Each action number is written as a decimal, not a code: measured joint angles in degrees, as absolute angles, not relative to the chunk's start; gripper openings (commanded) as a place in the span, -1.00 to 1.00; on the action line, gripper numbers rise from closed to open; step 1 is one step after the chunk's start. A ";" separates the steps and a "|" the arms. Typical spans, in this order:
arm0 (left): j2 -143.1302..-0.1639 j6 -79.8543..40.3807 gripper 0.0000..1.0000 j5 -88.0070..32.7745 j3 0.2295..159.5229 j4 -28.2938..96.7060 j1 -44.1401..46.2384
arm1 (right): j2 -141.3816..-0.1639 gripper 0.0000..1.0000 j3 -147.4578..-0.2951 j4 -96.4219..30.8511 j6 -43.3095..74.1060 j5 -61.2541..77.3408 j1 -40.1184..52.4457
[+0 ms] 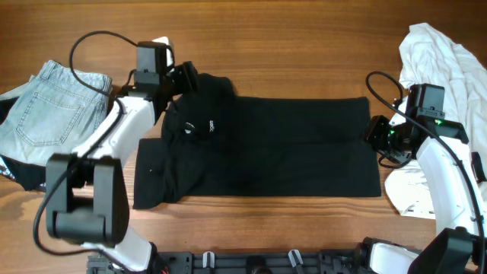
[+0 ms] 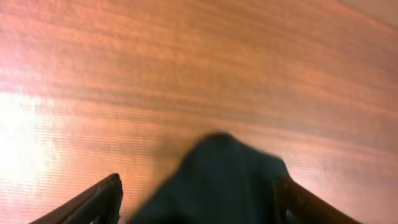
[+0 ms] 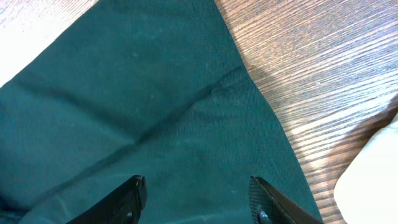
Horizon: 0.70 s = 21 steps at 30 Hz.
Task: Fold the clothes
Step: 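Fold the shirt's left side inward with the left gripper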
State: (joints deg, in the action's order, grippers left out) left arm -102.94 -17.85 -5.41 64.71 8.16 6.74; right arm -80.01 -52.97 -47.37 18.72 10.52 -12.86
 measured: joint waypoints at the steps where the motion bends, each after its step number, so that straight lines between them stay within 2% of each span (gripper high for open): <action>1: -103.81 -17.85 0.50 -5.39 64.71 6.98 6.52 | -80.01 0.15 -52.97 -47.40 18.72 10.57 -12.86; 5: -109.23 -17.80 0.47 -6.09 64.71 2.11 6.35 | -80.01 0.15 -52.97 -47.35 18.72 10.98 -12.86; 8: -113.56 -17.80 0.37 -8.27 64.71 0.08 6.35 | -80.01 0.14 -52.97 -47.37 18.72 11.16 -12.86; 9: -114.89 -17.78 0.17 -9.37 64.71 -0.32 6.35 | -80.01 0.13 -52.97 -47.35 18.72 11.18 -12.86; 10: -115.50 -17.61 -0.53 -10.09 64.73 -0.97 6.42 | -80.01 0.12 -52.97 -47.33 18.72 11.18 -12.86; 11: -115.55 -17.26 -0.88 -10.57 64.86 -1.17 6.48 | -80.01 0.11 -52.97 -47.27 18.72 11.18 -12.86; 15: -116.20 -17.04 -0.92 -12.25 64.88 -0.23 7.81 | -80.01 0.10 -52.97 -45.80 18.46 11.16 -12.86; 18: -115.57 -17.04 -0.92 -12.56 64.88 1.28 7.84 | -80.01 0.28 -52.97 -40.32 17.63 11.05 -12.86; 21: -112.09 -17.04 -0.92 -12.58 64.84 4.03 7.38 | -80.90 0.33 -53.01 -30.28 17.23 10.37 -12.86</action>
